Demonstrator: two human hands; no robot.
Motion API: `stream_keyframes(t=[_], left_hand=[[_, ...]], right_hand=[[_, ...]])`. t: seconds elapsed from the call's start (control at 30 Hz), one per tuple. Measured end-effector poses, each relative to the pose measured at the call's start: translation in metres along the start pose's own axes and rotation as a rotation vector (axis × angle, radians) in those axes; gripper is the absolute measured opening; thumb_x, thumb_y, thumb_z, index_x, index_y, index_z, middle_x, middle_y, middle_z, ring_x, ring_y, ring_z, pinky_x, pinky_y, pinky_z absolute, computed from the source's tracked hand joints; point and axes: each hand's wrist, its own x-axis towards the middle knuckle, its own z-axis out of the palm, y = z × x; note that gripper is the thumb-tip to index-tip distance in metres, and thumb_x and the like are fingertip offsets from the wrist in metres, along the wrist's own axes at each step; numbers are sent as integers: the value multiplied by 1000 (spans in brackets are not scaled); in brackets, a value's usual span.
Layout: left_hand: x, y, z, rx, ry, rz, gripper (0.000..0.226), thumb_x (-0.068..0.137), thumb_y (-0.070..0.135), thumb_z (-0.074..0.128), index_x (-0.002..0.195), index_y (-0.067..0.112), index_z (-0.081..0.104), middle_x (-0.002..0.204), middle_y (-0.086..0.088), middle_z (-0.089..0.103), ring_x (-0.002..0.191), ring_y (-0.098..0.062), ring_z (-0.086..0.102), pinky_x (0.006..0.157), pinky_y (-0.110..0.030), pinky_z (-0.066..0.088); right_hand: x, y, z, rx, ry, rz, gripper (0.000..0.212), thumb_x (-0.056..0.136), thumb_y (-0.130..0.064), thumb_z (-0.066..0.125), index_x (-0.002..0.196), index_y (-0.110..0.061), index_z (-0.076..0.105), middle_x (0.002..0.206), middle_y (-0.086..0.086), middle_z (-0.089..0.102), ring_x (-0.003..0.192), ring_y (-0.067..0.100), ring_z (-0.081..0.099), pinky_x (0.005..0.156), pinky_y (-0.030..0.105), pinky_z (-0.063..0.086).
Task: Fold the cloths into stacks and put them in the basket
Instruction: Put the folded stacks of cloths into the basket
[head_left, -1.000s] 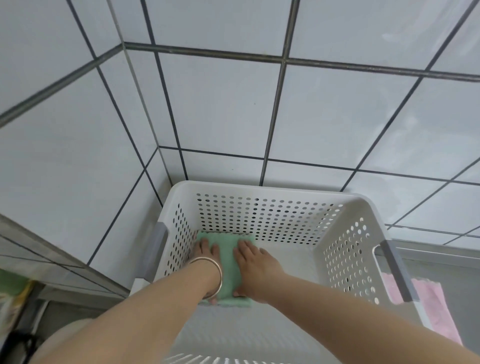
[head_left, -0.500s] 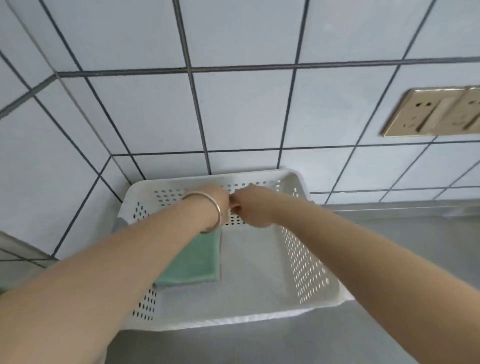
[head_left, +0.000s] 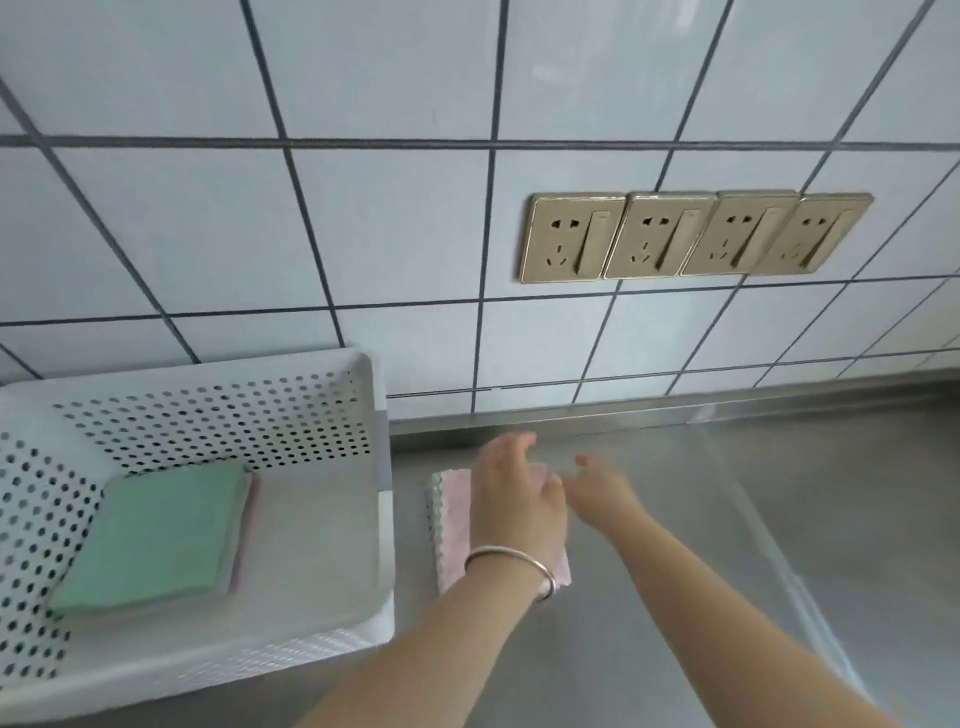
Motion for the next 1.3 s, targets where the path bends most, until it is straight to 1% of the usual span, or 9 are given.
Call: stream_keyframes(t=[0.13, 0.3, 0.47, 0.63, 0.83, 1.0, 1.1, 1.23, 1.3], left_hand=[[25, -69, 31, 228, 90, -366, 60, 80, 26, 57, 135, 18, 36, 144, -9, 32, 132, -28, 32, 111, -38, 29], [36, -103, 42, 233, 110, -665, 64, 86, 39, 53, 137, 5, 35, 140, -19, 38, 128, -33, 39, 103, -38, 33], [49, -113, 48, 227, 89, -779, 66, 87, 52, 43, 131, 2, 42, 133, -23, 46, 121, -35, 47, 100, -38, 37], [53, -111, 43, 109, 42, -816, 72, 85, 58, 45, 132, 4, 40, 135, -18, 49, 122, -34, 49, 102, -37, 40], [39, -54, 37, -53, 3, -605, 67, 75, 60, 45, 109, 3, 57, 111, -20, 63, 99, -38, 60, 83, -38, 49], [16, 29, -8, -228, 230, -182, 49, 85, 42, 55, 114, 3, 50, 117, -16, 53, 110, -33, 52, 96, -41, 42], [0, 55, -72, -326, 349, 84, 61, 73, 55, 50, 115, 10, 53, 115, -9, 57, 108, -24, 56, 96, -40, 46], [-7, 38, -165, -273, 511, 245, 73, 65, 63, 43, 113, 10, 57, 112, -9, 61, 106, -22, 59, 95, -39, 48], [-4, 12, -205, -192, 566, 213, 74, 65, 63, 43, 114, 9, 57, 113, -10, 62, 107, -23, 60, 96, -39, 47]], right_hand=[[19, 24, 23, 78, -151, 101, 56, 93, -38, 49, 134, -2, 41, 136, 17, 47, 124, 31, 47, 98, 33, 41], [37, 32, 53, 59, -225, 205, 74, 90, -56, 34, 140, -2, 32, 142, 18, 39, 128, 32, 42, 106, 37, 36], [49, 33, 73, 84, -174, 210, 79, 83, -63, 30, 140, -8, 34, 140, 16, 40, 128, 34, 39, 106, 40, 33], [50, 38, 70, 63, -157, 104, 63, 88, -57, 28, 126, -12, 52, 123, 17, 56, 111, 31, 53, 83, 32, 38], [6, 34, 6, 279, 143, -16, 56, 90, -53, 43, 112, -3, 52, 95, 9, 53, 87, 25, 47, 74, 31, 33], [-58, -16, -62, 432, 408, -289, 28, 93, -43, 45, 95, -15, 46, 82, 0, 51, 84, 20, 43, 73, 29, 30], [-102, -63, -71, 507, 490, -480, 24, 93, -43, 44, 95, -20, 47, 78, -16, 49, 74, 12, 48, 60, 24, 35], [-145, -129, -40, 649, 414, -690, 14, 92, -43, 47, 89, -29, 47, 83, -22, 50, 73, -14, 47, 59, -1, 37], [-151, -161, -12, 646, 275, -691, 15, 91, -44, 48, 89, -30, 46, 83, -24, 49, 73, -14, 46, 60, 2, 38]])
